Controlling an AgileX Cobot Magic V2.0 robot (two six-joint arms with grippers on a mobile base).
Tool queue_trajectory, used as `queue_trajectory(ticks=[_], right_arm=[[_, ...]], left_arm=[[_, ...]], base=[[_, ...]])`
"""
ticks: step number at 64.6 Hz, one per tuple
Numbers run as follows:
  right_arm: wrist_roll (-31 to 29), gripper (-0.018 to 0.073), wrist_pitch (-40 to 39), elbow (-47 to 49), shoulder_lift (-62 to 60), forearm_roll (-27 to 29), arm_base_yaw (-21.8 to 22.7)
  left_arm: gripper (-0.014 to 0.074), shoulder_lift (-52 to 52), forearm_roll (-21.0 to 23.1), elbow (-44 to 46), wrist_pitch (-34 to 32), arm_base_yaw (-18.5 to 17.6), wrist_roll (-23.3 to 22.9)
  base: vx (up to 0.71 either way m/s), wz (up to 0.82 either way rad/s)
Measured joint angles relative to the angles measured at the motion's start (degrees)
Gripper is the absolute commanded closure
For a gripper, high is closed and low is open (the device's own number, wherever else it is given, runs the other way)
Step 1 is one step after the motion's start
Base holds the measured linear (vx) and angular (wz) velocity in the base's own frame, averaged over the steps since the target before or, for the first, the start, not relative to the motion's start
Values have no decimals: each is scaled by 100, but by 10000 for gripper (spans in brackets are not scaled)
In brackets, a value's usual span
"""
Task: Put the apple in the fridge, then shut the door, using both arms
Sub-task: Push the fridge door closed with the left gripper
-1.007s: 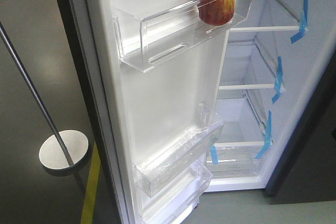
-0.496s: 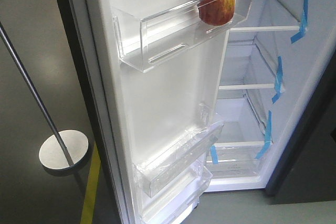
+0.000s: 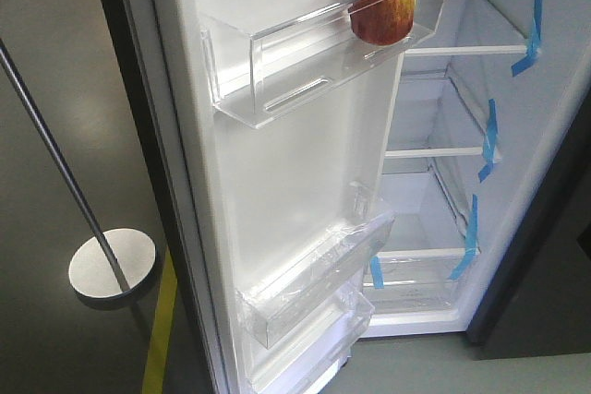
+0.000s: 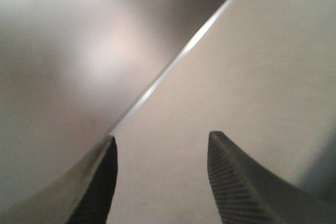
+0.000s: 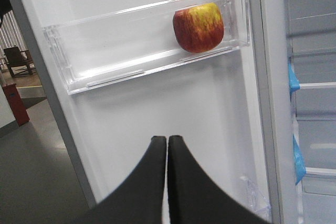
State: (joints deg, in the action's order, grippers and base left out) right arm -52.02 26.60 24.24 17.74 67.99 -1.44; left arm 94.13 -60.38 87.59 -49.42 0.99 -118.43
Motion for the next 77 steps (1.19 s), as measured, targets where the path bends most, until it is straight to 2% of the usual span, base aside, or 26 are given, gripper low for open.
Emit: queue_trajectory(ticks=[14,30,37,43,54,60,65,77], right_arm=[[0,562,73,0,0,0,0],[0,562,141,0,0,0,0],[0,562,141,0,0,0,0],[0,562,147,0,0,0,0],[0,562,152,0,0,0,0],[0,562,156,0,0,0,0],[0,561,156,0,0,0,0],[0,526,-81,0,0,0,0]], left_arm=[[209,294,-375,440,-603,0,-415],[209,325,-585,480,-1375,-173,-496],[210,325,-666,480,-1521,-467,-496],[210,325,-797,480,-1577,-855,-496],[239,325,-1479,480,-1948,-1544,-496],[276,325,-1698,480,-2092,-1638,-496],[326,325,-1759,480,-2096,-1536,-496],[540,325,-1978,480,-2081,-1151,-496]], base=[[0,0],[0,0],[0,0],[0,0],[0,0],[0,0],[0,0],[0,0]])
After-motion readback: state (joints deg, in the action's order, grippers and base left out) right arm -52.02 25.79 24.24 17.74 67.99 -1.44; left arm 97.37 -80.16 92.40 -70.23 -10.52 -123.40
